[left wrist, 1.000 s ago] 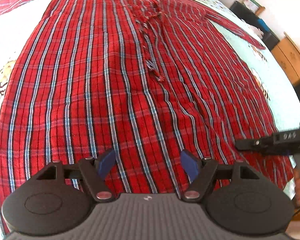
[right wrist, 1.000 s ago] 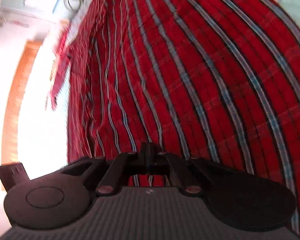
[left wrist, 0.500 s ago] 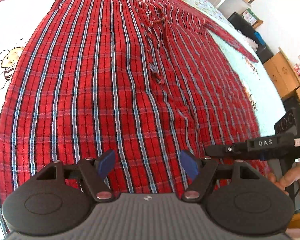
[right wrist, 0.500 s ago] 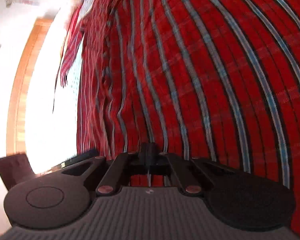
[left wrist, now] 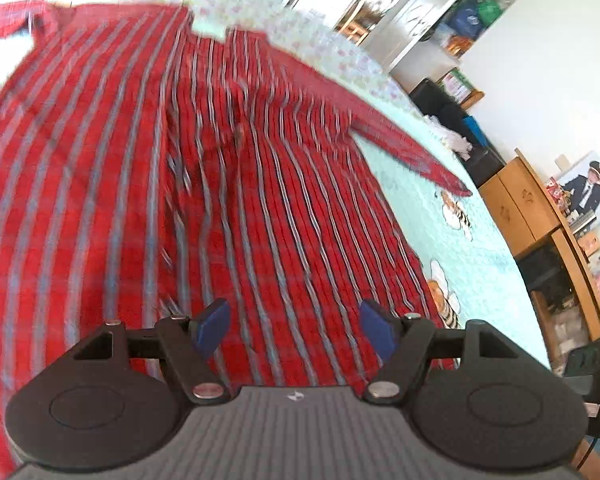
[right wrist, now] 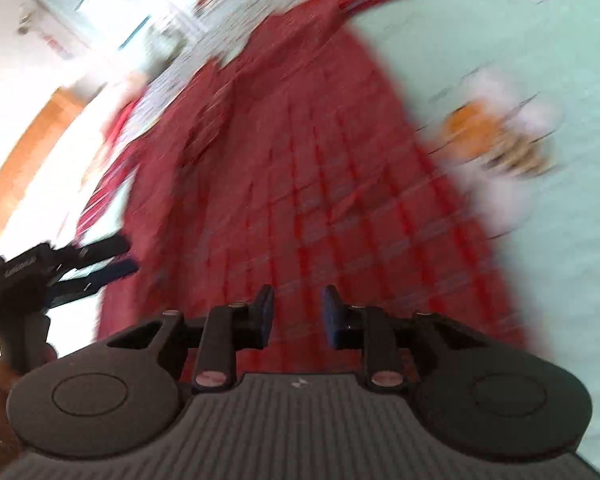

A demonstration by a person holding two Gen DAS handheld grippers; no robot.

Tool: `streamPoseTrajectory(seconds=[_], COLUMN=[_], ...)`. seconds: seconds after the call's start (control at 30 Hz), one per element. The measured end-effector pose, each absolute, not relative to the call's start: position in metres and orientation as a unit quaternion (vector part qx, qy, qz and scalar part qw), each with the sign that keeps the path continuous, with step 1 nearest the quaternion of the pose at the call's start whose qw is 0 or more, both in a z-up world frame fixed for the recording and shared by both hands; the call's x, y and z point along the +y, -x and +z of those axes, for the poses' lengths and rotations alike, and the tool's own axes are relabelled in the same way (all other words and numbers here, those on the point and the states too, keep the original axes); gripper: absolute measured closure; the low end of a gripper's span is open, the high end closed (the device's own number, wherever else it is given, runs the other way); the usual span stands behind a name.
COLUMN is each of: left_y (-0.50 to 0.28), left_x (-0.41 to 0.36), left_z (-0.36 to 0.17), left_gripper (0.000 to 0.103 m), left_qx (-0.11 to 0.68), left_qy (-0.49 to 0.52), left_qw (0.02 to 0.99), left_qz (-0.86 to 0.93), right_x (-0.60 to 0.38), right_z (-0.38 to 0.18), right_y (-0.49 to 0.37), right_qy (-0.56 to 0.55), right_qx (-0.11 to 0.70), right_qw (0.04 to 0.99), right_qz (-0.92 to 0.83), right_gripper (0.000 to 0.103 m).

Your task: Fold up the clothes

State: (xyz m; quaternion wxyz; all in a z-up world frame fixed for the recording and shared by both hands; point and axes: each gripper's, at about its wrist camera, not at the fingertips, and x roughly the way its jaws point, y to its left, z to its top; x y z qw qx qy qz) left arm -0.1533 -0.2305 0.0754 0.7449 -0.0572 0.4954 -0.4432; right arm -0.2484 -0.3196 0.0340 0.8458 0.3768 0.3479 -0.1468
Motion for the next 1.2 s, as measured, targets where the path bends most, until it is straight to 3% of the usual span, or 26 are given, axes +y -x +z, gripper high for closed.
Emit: streamPoseTrajectory(seconds=[0.17, 0.27, 0.47, 0.8, 1.2], left_y=[0.199, 0.221, 0.253, 0.28, 0.283], left_x=[-0.245, -0.251, -0.268, -0.29, -0.301], left_z=[0.06, 0.063, 0.06, 0.05, 0.048], left_gripper=[0.03, 0.03, 0.03, 0.029, 0.029], left_qx=[0.539, 0.537, 0.534, 0.529, 0.528], left_qy=[-0.016, -0.054, -0.102, -0.136, -0.148], left_qw=[0.706, 0.695, 0.672, 0.643, 0.632], left_qz=[-0.46, -0.476, -0.502, -0.536, -0.547], right_x=[-0.346, -0.332, -0.281, -0.206, -0.19], right_z=[0.038, 0.031, 0.036, 0.044, 0.041], right_y=[0.311, 0.316, 0.32, 0.346, 0.36], right_qy=[-0.359, -0.354, -0.263, -0.009, 0.11], right_qx=[0.364, 0.38, 0.421, 0.527, 0.477], right_qw=[0.832, 0.822, 0.835, 0.825, 0.843], right_qz=[-0.215, -0.233, -0.238, -0.202, -0.224], right_gripper=[0.073, 0.057, 0.057, 0.057, 0.057])
